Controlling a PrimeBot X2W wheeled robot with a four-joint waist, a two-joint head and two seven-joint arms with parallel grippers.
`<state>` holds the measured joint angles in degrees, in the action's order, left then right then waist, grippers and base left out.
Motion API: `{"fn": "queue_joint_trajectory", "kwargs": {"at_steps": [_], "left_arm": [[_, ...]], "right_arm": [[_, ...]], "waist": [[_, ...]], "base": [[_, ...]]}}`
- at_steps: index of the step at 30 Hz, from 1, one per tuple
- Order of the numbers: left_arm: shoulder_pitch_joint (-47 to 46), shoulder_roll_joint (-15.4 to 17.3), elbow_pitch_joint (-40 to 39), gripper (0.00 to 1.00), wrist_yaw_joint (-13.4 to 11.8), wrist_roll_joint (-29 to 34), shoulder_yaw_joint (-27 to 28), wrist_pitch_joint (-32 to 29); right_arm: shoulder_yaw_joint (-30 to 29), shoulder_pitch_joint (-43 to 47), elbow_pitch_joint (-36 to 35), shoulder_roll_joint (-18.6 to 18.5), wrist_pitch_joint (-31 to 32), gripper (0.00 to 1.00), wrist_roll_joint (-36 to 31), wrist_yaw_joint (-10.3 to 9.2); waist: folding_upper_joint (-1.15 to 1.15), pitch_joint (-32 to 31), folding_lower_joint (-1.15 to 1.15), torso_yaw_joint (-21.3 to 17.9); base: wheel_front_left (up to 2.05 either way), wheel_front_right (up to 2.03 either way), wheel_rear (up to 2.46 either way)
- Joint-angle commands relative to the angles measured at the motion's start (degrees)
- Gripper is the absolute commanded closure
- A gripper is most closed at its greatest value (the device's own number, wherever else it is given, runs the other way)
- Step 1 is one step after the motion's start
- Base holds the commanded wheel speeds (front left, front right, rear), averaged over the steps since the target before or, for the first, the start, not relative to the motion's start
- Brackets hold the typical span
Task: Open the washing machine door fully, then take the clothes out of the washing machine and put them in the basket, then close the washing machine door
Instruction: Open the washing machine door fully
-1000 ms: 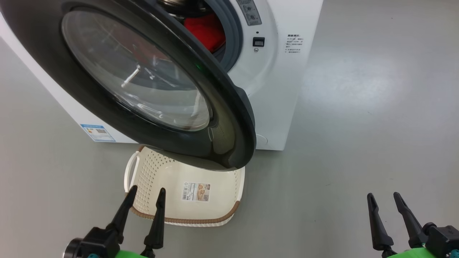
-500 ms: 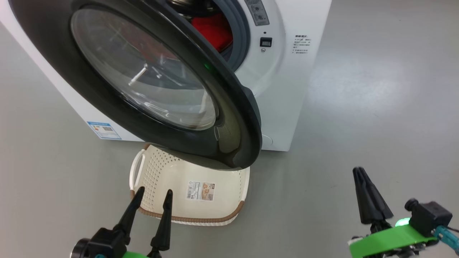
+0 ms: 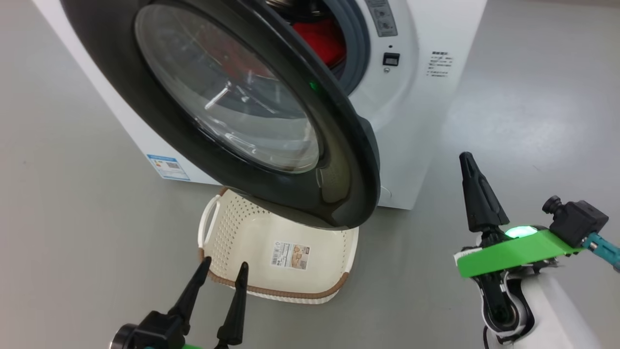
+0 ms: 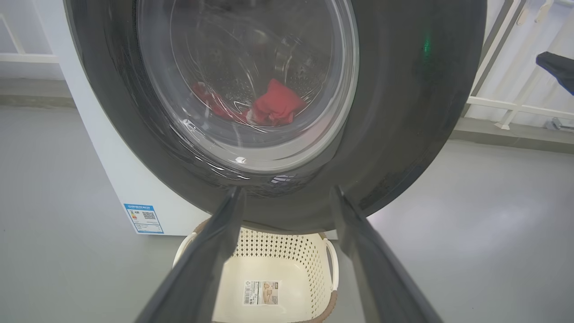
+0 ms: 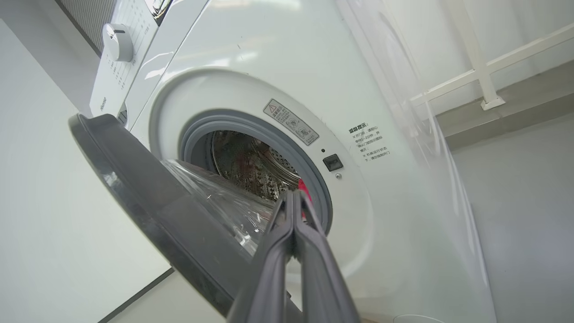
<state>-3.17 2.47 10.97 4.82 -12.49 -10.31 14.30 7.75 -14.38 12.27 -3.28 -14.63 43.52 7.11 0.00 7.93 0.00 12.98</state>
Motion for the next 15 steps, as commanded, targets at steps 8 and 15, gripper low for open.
{"fn": "queue_joint_trajectory", "kwargs": {"at_steps": [8,15], "left_arm": [[-0.28,0.41,-1.83,0.0,-0.73,-1.12,0.0,0.7],[-1.4,0.41,-1.83,0.0,-1.06,-1.89,-1.39,0.7]], "right_arm": [[5.96,-8.5,3.3,-3.5,-0.37,1.0,11.38,0.37],[15.49,-14.07,5.43,-8.35,1.65,1.0,24.56,0.37]], "waist": [[0.0,1.57,0.0,2.97],[0.0,2.99,0.0,4.44]], "base": [[0.0,0.0,0.0],[0.0,0.0,0.0]]}}
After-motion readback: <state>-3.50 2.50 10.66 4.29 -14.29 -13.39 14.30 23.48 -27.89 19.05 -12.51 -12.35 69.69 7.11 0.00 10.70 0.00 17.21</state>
